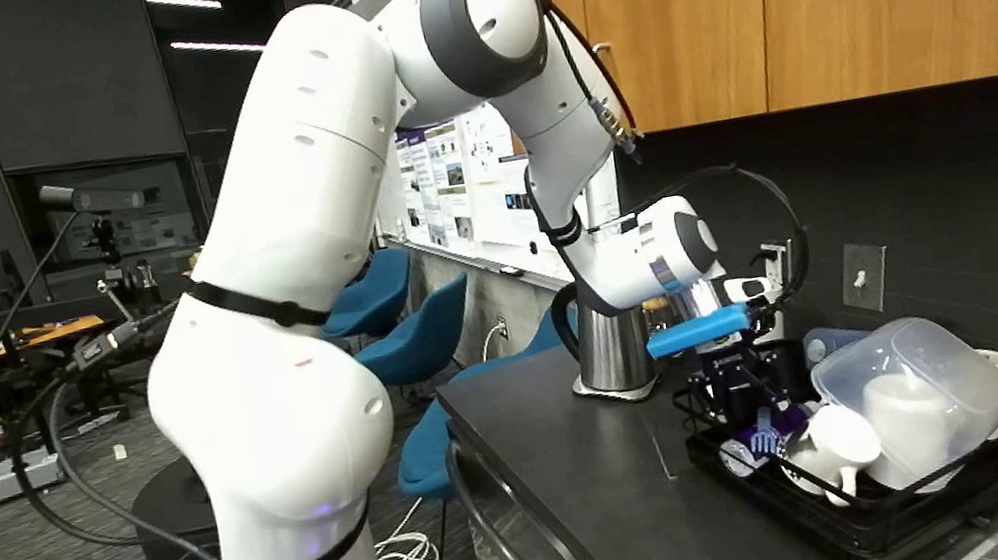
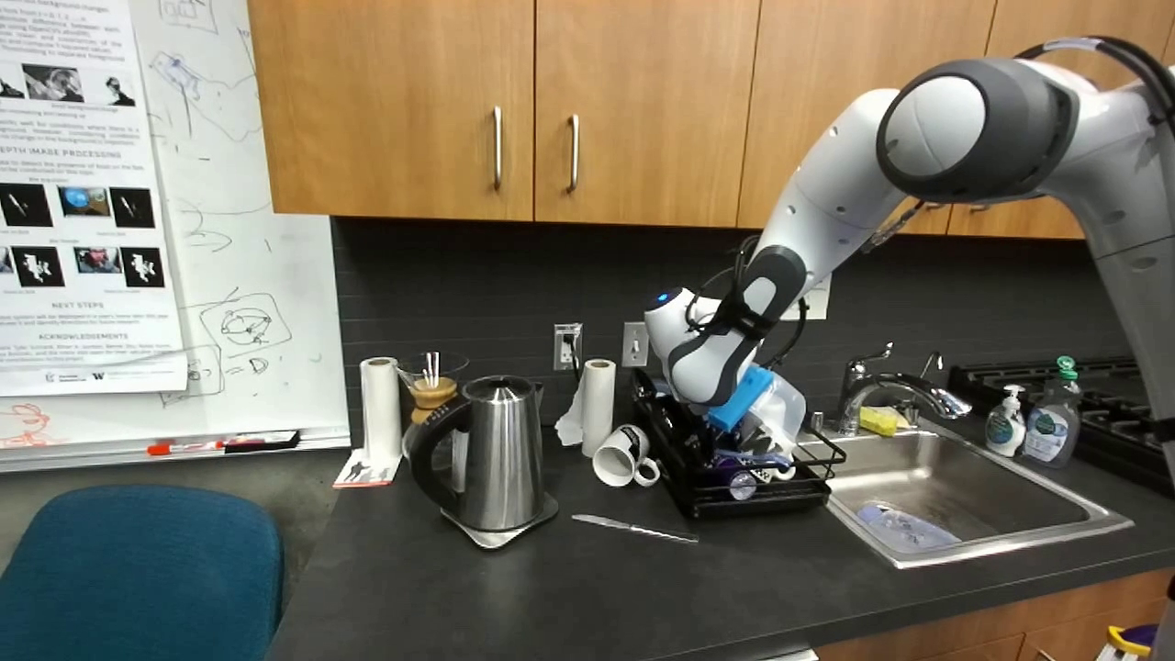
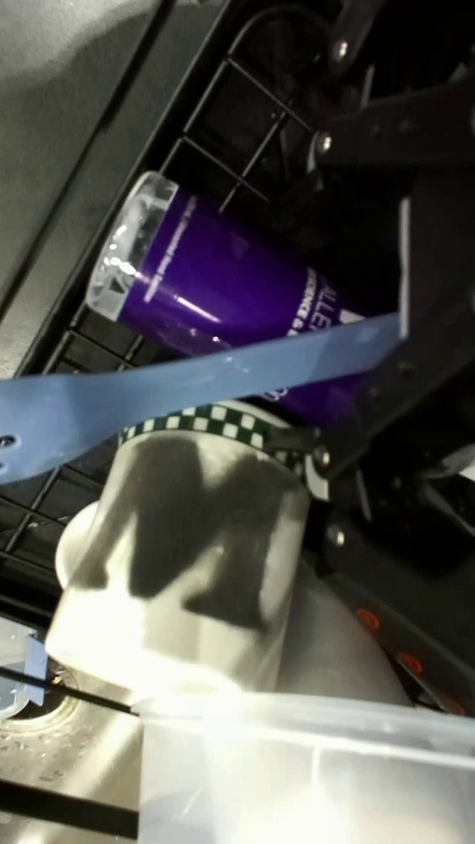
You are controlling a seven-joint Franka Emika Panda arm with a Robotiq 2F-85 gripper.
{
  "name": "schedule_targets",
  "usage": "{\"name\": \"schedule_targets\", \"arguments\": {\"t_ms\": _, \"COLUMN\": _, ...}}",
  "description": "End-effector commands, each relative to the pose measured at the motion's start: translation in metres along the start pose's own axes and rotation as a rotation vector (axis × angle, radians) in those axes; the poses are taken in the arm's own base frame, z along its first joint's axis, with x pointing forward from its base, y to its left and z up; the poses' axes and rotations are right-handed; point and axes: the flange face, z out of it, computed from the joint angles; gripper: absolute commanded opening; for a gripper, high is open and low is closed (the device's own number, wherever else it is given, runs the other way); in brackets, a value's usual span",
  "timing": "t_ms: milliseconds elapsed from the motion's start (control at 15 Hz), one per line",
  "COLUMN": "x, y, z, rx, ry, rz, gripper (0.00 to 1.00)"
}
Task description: Move the blue fork from the drying rack to the counter next to the knife
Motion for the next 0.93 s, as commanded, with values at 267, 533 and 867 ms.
{"name": "schedule_targets", "arguments": {"t_ms": 267, "x": 0.007, "y": 0.021, "z": -0.006, "rx": -0.024, "ry": 0.008, "rz": 0.012, "gripper": 0.22}}
{"name": "schedule_targets", "arguments": {"t_ms": 533, "x": 0.007, "y": 0.025, "z": -0.009, "rx": -0.034, "ry": 0.003, "rz": 0.020, "gripper": 0.10}}
{"name": "schedule_targets", "arguments": {"t_ms": 867, "x": 0.009, "y": 0.028, "z": -0.014, "rx": -0.035, "ry": 0.008, "rz": 0.026, "gripper": 0.00}}
